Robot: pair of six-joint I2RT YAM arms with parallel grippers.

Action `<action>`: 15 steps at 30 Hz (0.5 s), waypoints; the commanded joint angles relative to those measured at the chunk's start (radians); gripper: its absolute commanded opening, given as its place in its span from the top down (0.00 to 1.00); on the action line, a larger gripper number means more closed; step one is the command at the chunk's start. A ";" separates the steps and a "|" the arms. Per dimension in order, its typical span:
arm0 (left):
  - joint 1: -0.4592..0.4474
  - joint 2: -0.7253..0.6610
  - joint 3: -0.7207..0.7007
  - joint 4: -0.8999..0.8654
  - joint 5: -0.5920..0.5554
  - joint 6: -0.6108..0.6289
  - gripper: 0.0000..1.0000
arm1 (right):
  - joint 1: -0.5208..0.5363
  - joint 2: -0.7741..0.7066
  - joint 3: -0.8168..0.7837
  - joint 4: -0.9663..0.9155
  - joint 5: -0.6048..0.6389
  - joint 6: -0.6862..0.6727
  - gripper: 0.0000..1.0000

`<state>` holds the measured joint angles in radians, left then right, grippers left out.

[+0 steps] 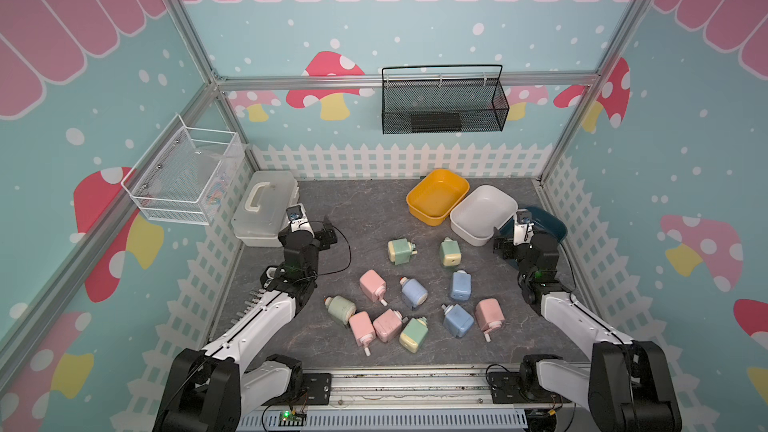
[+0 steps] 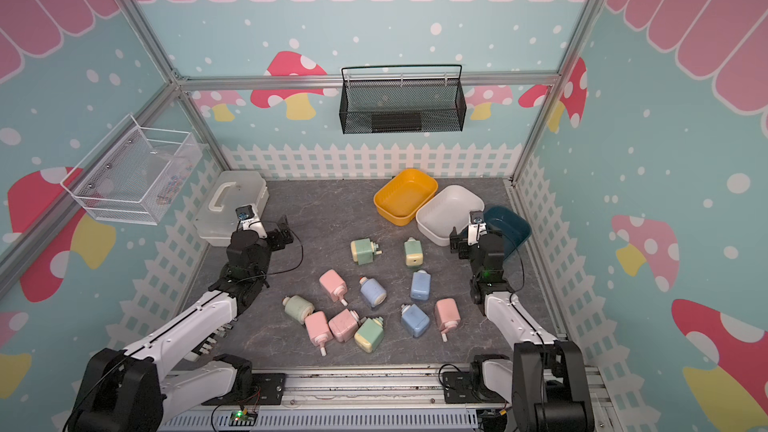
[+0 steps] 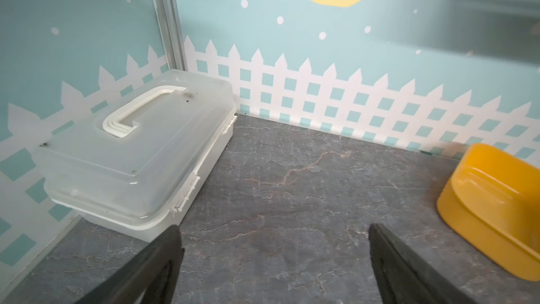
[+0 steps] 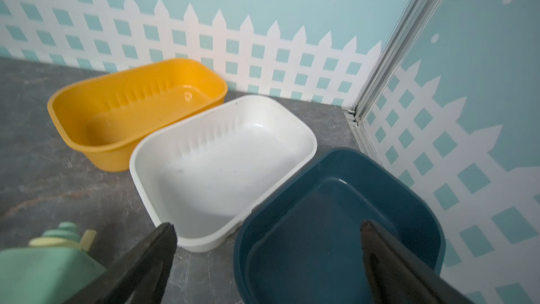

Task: Place the pencil sharpeners by color into the storage box
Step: Move the storage box to the center of the board.

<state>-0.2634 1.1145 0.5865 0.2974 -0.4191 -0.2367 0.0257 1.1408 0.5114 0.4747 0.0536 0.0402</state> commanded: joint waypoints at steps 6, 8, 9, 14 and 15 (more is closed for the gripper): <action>-0.246 0.017 0.104 -0.255 -0.174 -0.309 0.01 | -0.003 0.041 0.254 -0.321 -0.137 0.186 0.01; -0.291 0.048 0.141 -0.290 -0.167 -0.345 0.01 | -0.003 0.089 0.335 -0.406 -0.174 0.201 0.01; -0.309 0.064 0.156 -0.300 -0.152 -0.366 0.01 | -0.003 0.119 0.374 -0.435 -0.216 0.201 0.01; -0.349 0.126 0.178 -0.321 -0.082 -0.511 0.01 | -0.001 0.320 0.564 -0.516 -0.495 0.080 0.02; -0.348 0.138 0.184 -0.332 -0.065 -0.548 0.01 | 0.001 0.368 0.630 -0.564 -0.530 0.038 0.01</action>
<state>-0.6071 1.2274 0.7444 0.0296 -0.5259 -0.6491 0.0257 1.4090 1.0321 0.0570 -0.2794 0.1650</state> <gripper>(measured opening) 0.994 0.987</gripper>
